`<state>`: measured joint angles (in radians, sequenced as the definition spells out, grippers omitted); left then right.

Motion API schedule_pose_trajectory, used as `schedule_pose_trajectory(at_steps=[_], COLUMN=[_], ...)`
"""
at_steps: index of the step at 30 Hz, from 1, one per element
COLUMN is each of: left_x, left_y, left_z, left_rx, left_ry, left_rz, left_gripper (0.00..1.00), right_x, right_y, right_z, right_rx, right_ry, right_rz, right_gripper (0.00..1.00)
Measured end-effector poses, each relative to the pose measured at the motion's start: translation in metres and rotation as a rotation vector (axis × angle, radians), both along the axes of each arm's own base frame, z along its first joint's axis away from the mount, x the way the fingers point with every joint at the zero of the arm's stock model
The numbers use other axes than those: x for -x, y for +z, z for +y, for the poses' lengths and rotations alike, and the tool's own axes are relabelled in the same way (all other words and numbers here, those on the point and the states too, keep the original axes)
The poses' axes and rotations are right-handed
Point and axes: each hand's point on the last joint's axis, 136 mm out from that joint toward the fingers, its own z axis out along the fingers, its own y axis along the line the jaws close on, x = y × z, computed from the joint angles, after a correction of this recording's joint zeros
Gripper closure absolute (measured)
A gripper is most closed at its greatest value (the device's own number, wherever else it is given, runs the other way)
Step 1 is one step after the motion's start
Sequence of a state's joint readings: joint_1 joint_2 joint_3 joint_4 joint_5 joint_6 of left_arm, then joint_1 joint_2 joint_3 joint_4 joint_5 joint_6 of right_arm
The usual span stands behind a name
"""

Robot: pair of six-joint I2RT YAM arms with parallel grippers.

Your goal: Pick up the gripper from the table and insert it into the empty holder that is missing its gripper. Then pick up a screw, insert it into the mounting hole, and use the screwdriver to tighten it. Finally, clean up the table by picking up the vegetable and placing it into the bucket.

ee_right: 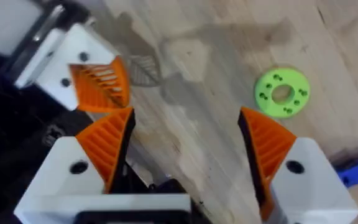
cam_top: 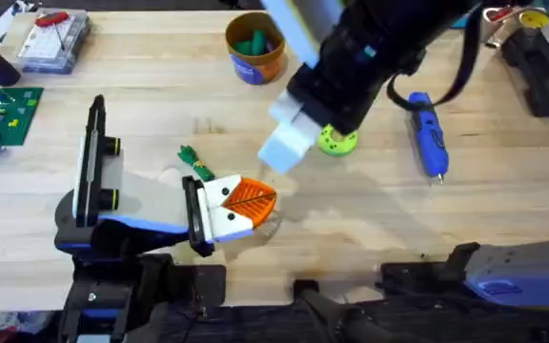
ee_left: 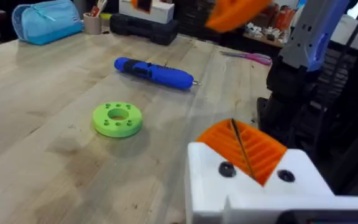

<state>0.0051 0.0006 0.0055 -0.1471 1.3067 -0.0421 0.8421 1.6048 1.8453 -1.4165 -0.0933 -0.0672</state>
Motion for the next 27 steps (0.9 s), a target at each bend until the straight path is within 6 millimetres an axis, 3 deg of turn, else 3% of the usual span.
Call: schedule_pose_trajectory(at_steps=[9,19,27], left_x=[0.002,0.002,0.003], left_y=[0.0,0.0,0.0], left_z=[-0.001,-0.001,-0.001], left_rx=[-0.012,-0.014,-0.014], left_ry=[-0.014,-0.016,-0.017], left_rz=[-0.049,-0.057,-0.055], left_gripper=[0.994,0.994,0.994], right_x=[-0.047,-0.075,-0.069], right_y=[-0.016,-0.02,-0.052], right_z=[-0.06,-0.133,-0.181], right_rx=[0.074,0.133,0.225], right_ry=[-0.349,-0.602,-0.743], right_rz=[0.034,0.072,0.11], right_gripper=[0.004,0.005,0.004])
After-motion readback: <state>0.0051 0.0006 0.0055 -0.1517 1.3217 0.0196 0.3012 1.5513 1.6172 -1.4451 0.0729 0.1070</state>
